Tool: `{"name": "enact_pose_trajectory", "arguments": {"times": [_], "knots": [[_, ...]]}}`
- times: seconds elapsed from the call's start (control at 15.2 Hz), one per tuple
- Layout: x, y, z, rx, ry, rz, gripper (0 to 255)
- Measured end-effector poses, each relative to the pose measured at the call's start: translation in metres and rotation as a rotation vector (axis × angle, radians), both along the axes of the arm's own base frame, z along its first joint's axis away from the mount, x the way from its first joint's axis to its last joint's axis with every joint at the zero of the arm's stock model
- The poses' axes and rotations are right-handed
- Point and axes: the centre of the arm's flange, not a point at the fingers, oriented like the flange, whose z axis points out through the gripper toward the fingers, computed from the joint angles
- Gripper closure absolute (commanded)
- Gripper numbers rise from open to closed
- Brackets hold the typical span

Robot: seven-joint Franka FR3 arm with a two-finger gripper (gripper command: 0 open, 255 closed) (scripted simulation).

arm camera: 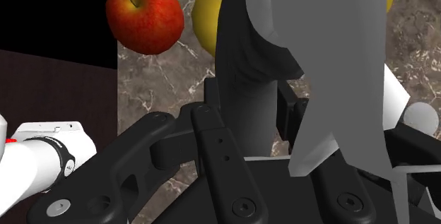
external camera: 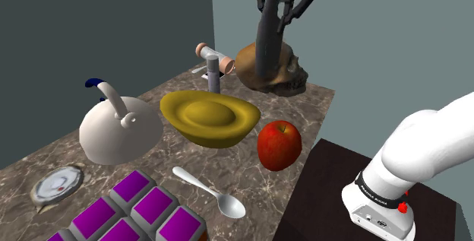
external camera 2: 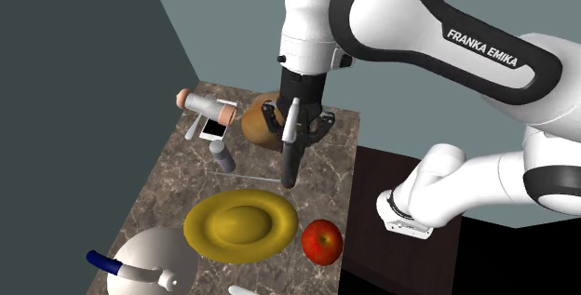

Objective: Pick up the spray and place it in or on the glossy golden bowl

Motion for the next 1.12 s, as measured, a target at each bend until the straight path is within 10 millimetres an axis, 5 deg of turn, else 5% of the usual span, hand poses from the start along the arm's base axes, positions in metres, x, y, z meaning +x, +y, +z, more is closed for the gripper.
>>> {"name": "enact_pose_trajectory", "arguments": {"times": [0.73, 1.12], "knots": [[0.061, 0.127, -0.004, -0.001, 0.000, 0.000, 255], [0.067, 0.140, -0.032, 0.001, 0.000, 0.000, 255]]}}
